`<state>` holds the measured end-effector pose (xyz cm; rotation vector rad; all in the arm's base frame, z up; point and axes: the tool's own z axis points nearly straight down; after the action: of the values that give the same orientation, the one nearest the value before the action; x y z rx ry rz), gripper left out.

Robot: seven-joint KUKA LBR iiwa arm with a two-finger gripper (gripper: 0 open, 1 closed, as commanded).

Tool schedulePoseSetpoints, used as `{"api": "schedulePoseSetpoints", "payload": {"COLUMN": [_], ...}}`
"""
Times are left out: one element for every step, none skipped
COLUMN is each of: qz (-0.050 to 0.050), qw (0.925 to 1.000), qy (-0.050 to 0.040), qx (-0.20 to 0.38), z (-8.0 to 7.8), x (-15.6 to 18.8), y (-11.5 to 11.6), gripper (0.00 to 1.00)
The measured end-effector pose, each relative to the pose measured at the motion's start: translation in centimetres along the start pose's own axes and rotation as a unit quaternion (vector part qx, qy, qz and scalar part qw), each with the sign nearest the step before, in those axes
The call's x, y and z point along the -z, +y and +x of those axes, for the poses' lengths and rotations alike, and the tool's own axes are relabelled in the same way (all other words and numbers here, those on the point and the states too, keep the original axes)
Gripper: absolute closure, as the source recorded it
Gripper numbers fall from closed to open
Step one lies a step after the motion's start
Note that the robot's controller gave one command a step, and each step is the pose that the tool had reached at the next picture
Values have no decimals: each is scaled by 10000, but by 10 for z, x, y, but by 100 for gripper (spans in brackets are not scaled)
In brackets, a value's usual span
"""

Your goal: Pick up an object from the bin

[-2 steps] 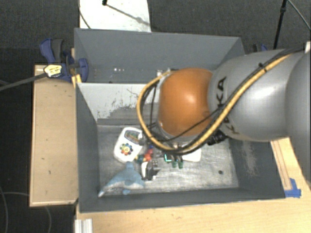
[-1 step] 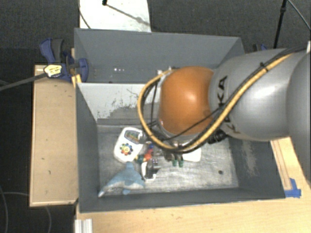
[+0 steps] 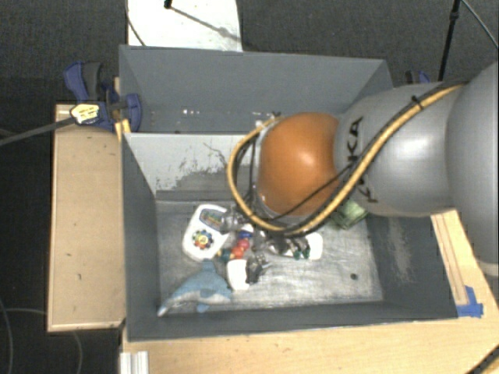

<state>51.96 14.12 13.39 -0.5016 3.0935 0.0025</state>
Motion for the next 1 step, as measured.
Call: {"api": "schedulePoseSetpoints", "payload": {"qz": [-2], "qw": [9989], "qy": [32], "qx": [464], "z": [-2], "x": [-43], "y": [-23], "gripper": [0]}}
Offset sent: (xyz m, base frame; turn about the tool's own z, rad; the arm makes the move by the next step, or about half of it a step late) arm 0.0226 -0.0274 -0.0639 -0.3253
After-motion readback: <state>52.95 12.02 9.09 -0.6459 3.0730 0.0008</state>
